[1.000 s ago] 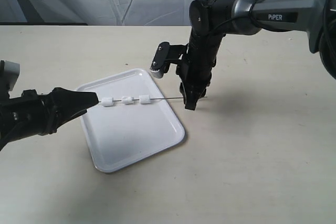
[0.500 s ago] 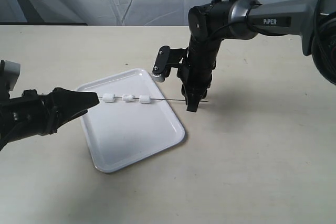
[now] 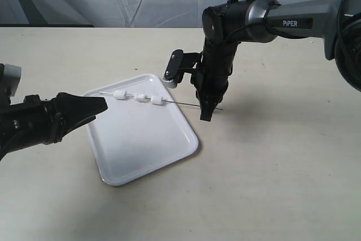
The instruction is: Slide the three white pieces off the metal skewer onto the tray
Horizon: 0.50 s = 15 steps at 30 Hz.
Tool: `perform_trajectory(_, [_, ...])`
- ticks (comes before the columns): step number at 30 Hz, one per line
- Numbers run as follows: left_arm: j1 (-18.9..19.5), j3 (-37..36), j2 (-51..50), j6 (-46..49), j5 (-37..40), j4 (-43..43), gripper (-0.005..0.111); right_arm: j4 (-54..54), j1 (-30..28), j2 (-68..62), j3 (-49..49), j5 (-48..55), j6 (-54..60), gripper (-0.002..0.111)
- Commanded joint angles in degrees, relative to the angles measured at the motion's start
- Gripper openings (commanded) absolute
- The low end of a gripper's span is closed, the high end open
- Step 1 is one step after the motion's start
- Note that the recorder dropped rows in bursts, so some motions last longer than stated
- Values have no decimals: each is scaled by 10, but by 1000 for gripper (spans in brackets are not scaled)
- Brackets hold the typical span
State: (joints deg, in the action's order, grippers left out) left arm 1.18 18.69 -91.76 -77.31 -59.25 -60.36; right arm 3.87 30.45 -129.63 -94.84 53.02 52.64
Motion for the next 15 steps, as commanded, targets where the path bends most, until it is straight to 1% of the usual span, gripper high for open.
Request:
perform_trajectory(1, [-2,2,-1,0,-11,0,54,13,-1,1,-2,4,-28,-1])
perform_trajectory(6, [-2,2,-1,-6,-19,12,54,35,-2,23,-2,24,-88,-1])
perform_trajectory(10, [-2,2,-1,-69,-26,25,54,103,-12,63,-2,52,-89,-1])
perform_trajectory(15, [-2,2,-1,-126,-17,51,54,130,-14,112,-2,123,-106,-1])
